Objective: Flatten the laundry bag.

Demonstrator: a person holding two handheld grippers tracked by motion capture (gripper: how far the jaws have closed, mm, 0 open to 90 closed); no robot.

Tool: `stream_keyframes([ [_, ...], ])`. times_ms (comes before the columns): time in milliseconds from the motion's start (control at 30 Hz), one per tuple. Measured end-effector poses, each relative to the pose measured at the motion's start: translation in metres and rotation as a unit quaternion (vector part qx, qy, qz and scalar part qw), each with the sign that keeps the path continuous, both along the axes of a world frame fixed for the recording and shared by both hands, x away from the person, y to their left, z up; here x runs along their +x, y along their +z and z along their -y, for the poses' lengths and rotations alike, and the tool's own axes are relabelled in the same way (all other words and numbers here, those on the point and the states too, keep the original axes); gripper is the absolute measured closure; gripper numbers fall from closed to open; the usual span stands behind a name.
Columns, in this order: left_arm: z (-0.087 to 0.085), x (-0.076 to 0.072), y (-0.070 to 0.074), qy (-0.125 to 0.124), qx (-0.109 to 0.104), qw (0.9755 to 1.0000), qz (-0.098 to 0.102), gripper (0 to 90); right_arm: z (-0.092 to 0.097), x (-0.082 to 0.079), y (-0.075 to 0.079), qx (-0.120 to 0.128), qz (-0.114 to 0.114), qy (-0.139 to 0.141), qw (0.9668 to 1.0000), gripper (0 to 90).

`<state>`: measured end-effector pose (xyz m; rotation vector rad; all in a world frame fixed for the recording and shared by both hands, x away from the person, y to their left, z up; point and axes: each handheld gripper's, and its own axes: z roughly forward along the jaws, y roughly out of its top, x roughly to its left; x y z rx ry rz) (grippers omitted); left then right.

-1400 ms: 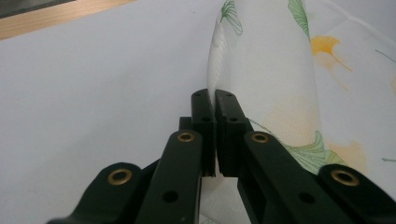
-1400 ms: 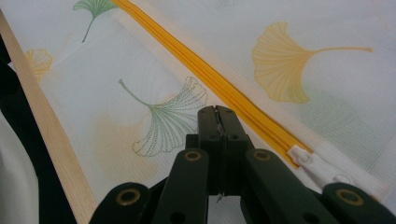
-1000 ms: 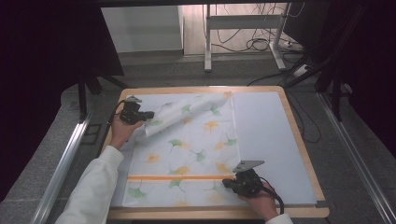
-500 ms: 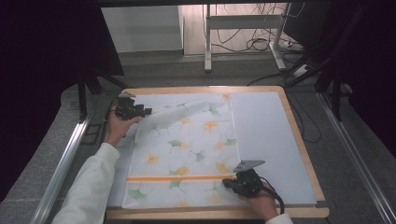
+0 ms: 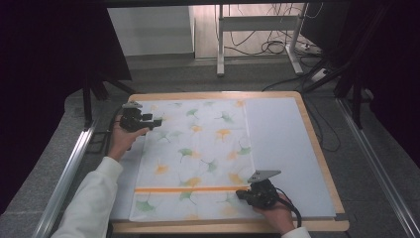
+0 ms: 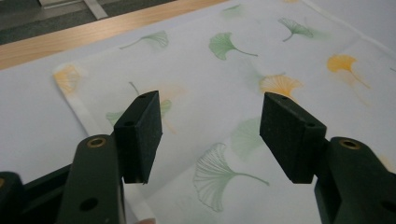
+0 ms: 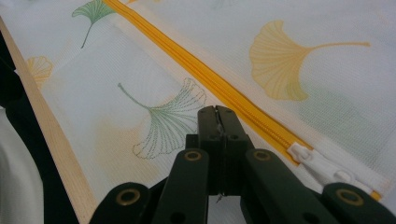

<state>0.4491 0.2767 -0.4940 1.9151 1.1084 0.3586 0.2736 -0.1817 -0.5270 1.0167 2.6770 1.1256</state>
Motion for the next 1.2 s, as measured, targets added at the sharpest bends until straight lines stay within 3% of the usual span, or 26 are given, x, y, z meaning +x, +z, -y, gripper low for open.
stream_keyframes([
  [567,0.03,-0.067,-0.004,-0.042,0.018,0.9987,0.023,37.3,-0.001,-0.002,0.001,-0.007,0.007,0.001,1.0,89.3],
  [633,0.034,-0.074,-0.002,-0.046,0.013,0.9985,0.026,37.3,-0.002,-0.002,0.001,-0.009,0.011,0.002,0.9999,89.3],
  [800,0.057,-0.103,0.002,-0.077,0.021,0.9961,0.037,37.1,-0.003,-0.003,0.001,-0.014,0.014,0.003,0.9998,89.3],
  [933,0.072,-0.123,0.005,-0.094,0.01,0.9948,0.04,37.1,-0.004,-0.004,0.002,-0.022,0.023,0.006,0.9995,89.2],
  [1200,0.092,-0.147,0.001,-0.11,0.014,0.9933,0.031,37.1,-0.005,-0.005,0.002,-0.026,0.028,0.006,0.9993,89.2],
])
